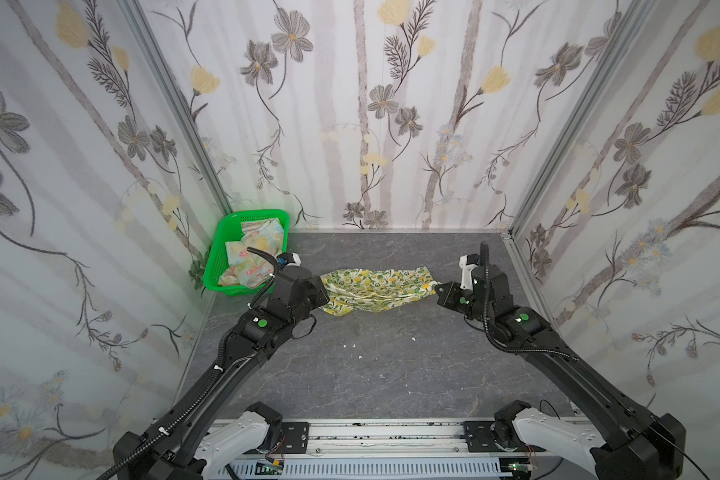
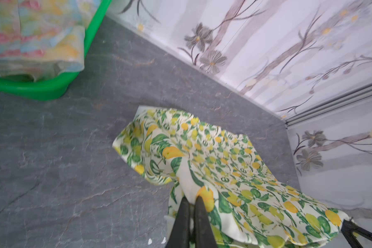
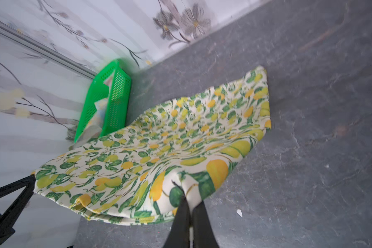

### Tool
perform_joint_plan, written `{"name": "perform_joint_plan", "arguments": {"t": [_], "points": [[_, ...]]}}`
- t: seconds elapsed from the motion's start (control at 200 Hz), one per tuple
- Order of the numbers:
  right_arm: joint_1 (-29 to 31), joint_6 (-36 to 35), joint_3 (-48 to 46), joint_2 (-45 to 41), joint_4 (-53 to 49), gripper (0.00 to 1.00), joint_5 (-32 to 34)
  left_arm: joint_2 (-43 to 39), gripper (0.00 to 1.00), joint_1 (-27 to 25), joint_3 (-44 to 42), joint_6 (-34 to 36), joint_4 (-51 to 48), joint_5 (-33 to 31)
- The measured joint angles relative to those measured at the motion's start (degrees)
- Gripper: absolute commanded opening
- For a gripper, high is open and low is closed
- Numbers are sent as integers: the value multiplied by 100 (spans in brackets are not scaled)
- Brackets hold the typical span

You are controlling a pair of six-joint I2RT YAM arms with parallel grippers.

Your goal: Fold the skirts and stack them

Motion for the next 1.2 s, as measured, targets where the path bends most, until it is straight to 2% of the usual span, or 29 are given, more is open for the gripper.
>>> {"name": "perform_joint_plan", "arguments": {"t": [0.105,0.23,0.455,0.6,0.709,0.844,0.904,0.959,0.999,1.059,1.149,1.204], "points": [[-39,-262,831,-205,-367,0,22,22,0,66,737,160,-46,-79],[-107,-413,1377,-466,-557,0,-46,22,0,94,1364,376,31,-107],[-258,-619,1357,-525,-717,0,-122,153,0,208,1543,553,35,79],[-625,-706,1067,-227,-509,0,-85,1025,0,334,1543,632,131,313],[-903,-769,1261,269,-247,0,-177,1869,0,592,1757,697,205,623],[-1106,-922,2273,944,-160,0,-210,2929,0,927,3244,745,378,984],[-1088,-1027,2553,935,11,0,-162,3097,0,942,3862,861,621,1062],[-1038,-1110,2527,741,205,0,-87,3049,0,914,4076,953,944,1119],[-994,-1141,2284,533,411,0,-81,2898,0,898,3965,1019,1178,1163],[-920,-1152,1720,240,581,0,-92,2551,0,894,3289,988,1517,1226],[-702,-966,341,-153,876,0,-92,1923,0,890,1482,750,1823,1292],[-492,-739,-625,-289,852,0,-151,1517,0,881,11,463,1888,1338]]}}
